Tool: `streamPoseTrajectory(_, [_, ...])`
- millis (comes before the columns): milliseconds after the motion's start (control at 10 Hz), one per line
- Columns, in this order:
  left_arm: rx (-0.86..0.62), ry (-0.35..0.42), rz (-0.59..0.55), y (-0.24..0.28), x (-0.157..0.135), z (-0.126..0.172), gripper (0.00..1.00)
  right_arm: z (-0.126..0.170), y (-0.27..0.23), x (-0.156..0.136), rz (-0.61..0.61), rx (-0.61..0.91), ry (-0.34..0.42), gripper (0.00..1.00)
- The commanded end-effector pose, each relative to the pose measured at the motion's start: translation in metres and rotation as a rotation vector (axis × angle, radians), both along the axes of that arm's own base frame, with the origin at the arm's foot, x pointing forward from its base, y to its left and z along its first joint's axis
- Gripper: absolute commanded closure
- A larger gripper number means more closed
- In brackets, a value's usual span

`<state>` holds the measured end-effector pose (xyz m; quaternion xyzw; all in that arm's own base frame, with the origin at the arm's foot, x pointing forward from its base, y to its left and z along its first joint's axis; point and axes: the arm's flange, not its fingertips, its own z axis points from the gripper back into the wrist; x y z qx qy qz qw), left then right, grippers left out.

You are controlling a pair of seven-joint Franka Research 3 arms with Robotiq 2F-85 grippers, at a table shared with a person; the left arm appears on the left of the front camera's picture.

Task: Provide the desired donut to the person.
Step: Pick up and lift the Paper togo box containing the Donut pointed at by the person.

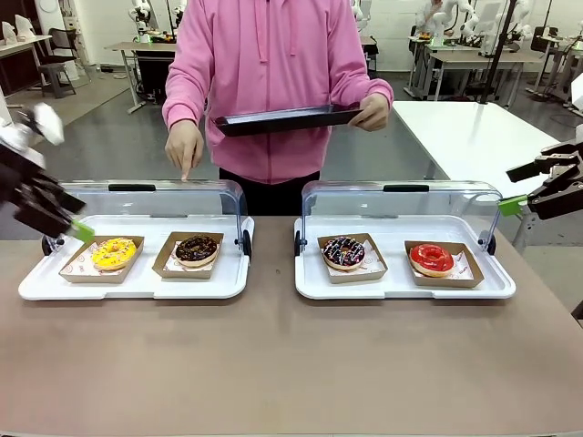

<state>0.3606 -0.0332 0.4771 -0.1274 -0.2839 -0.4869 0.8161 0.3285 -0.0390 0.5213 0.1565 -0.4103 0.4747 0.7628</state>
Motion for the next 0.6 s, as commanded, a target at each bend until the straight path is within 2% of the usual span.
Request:
streamPoseTrajectory(0, [0.18,0.005,-0.121,-0.029,0.021,-0.017,0.0,0.0,0.002,0.003,-0.006,0.022,0.001,0.0])
streamPoseTrajectory(300, [0.353,-0.017,-0.22,-0.087,0.066,-0.049,0.0,0.0,0.002,0.003,-0.006,0.022,0.001,0.0])
streamPoseTrajectory(500, [0.403,0.024,-0.303,-0.1,0.092,-0.063,0.0,0.0,0.002,0.003,-0.006,0.022,0.001,0.0])
